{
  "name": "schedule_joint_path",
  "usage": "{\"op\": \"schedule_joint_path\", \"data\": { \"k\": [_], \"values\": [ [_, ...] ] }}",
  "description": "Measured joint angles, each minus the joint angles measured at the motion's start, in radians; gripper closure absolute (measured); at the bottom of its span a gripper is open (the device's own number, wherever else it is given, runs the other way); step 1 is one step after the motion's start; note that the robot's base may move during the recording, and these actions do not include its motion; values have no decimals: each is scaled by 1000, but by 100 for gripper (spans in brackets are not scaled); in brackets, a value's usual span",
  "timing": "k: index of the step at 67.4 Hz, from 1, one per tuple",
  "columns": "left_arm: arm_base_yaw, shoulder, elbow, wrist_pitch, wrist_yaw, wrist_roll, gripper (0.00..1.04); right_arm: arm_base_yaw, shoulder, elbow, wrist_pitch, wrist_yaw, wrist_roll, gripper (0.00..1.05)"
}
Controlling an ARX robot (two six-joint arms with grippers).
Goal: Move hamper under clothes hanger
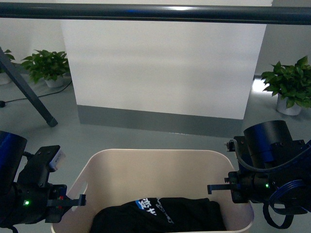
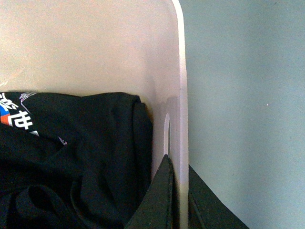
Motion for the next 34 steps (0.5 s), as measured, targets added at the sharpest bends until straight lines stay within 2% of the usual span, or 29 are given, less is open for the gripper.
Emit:
{"op": "schedule_joint_path", "data": {
  "k": [24,34],
  "values": [
    [-10,-1,-18,6,-11,3,101,22,13,-10,16,8,0,101],
    [-12,-2,-19,5,16,12,82,24,30,-11,24,10,-2,101]
  ]
}}
